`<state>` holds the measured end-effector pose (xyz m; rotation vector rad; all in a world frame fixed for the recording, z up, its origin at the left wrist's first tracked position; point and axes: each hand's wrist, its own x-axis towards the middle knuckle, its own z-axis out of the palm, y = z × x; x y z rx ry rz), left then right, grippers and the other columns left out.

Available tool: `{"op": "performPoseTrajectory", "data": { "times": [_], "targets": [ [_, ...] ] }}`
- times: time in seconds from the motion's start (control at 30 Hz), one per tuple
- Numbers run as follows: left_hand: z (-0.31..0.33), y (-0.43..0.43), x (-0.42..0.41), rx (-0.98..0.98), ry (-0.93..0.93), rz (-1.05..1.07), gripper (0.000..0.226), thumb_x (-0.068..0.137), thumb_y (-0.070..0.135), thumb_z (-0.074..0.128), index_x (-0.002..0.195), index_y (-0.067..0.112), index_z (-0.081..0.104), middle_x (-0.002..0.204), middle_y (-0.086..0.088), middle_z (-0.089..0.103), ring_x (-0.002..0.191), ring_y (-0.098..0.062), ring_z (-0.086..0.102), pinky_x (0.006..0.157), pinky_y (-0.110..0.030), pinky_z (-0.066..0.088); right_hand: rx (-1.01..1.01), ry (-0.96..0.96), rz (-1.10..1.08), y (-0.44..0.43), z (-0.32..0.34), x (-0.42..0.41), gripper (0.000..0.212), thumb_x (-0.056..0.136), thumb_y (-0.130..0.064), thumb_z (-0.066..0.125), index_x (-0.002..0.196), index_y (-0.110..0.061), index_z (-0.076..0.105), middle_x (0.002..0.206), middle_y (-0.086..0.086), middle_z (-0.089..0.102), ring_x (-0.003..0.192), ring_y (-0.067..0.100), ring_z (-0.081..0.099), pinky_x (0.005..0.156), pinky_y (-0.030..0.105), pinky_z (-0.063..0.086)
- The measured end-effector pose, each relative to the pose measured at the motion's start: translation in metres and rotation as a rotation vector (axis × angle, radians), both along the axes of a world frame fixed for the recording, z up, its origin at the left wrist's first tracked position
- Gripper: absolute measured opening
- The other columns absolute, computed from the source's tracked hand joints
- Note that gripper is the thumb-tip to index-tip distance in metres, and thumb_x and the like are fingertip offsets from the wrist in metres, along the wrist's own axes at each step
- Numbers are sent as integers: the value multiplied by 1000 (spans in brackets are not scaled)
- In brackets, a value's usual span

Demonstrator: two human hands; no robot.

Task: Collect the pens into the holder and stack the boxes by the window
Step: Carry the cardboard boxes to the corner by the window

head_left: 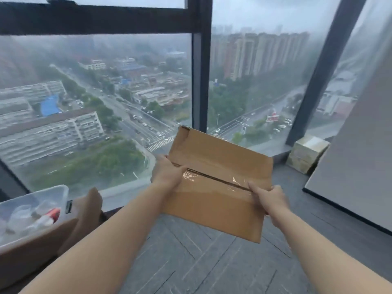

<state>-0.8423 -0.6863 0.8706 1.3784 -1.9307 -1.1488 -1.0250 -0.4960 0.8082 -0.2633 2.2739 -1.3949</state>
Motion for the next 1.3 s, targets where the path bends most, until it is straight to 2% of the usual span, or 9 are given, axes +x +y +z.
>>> {"op": "performPoseTrajectory", "data": {
  "times": [0.2, 0.37, 0.53, 0.63, 0.7, 0.8, 0.9, 1.03, 1.3],
  "targets": [
    [-21, 11, -221, -59, -121, -235, 50, 79, 28, 74, 115, 8, 46, 105, -10, 61, 106, -33, 61, 94, -47, 48, 27, -103, -135, 57, -33, -166, 61, 62, -62, 76, 99, -18, 56, 98, 3, 68, 86, 25, 68, 74, 44, 61],
    [-21, 2, -363, -126, -165, -386, 53, 84, 23, 69, 126, 9, 41, 111, -10, 62, 109, -31, 59, 87, -33, 44, 4, -193, -235, 61, -45, -268, 36, 75, -46, 76, 92, -17, 65, 93, 5, 73, 86, 28, 70, 76, 44, 61],
    [-21, -34, -491, -231, -242, -542, 52, 82, 23, 72, 123, 10, 43, 93, -2, 56, 107, -31, 60, 97, -44, 45, -22, -291, -395, 36, -67, -358, 35, 82, -45, 70, 89, -12, 62, 101, 17, 70, 83, 34, 72, 75, 41, 62],
    [-27, -70, -572, -287, -255, -613, 57, 81, 20, 73, 128, 9, 43, 108, -8, 61, 106, -29, 59, 83, -36, 45, -50, -318, -461, 12, -78, -414, 36, 81, -40, 74, 87, -5, 67, 99, 17, 71, 83, 31, 71, 74, 40, 61],
    [-32, -91, -626, -285, -247, -690, 53, 81, 19, 74, 123, 8, 44, 106, -8, 59, 101, -26, 58, 76, -34, 43, -110, -347, -537, -9, -85, -449, 37, 79, -35, 77, 89, -1, 68, 100, 19, 71, 85, 30, 70, 76, 40, 60],
    [-33, -116, -710, -315, -247, -785, 49, 79, 22, 75, 118, 10, 47, 105, -9, 62, 104, -30, 61, 85, -40, 49, -251, -443, -688, -40, -95, -497, 31, 82, -25, 76, 96, 0, 65, 105, 21, 70, 92, 33, 67, 77, 40, 57],
    [-33, -127, -788, -411, -259, -886, 51, 80, 22, 74, 122, 14, 47, 114, -9, 65, 110, -30, 60, 92, -39, 43, -361, -566, -756, -69, -104, -533, 21, 87, -20, 70, 96, -3, 63, 101, 19, 68, 94, 32, 63, 71, 37, 54],
    [-43, -125, -889, -572, -255, -1022, 48, 80, 17, 70, 124, 14, 49, 120, -10, 59, 115, -30, 55, 93, -38, 39, -454, -670, -852, -95, -117, -591, 17, 88, -16, 68, 97, -5, 60, 99, 18, 67, 90, 30, 65, 80, 41, 52],
    [-84, -115, -1118, -753, -362, -1037, 42, 84, 9, 61, 125, 12, 54, 125, -11, 47, 119, -31, 46, 101, -41, 35, -560, -745, -924, -117, -160, -791, 9, 91, -14, 64, 94, -10, 57, 97, 15, 66, 85, 27, 64, 82, 39, 52]
  ]
}}
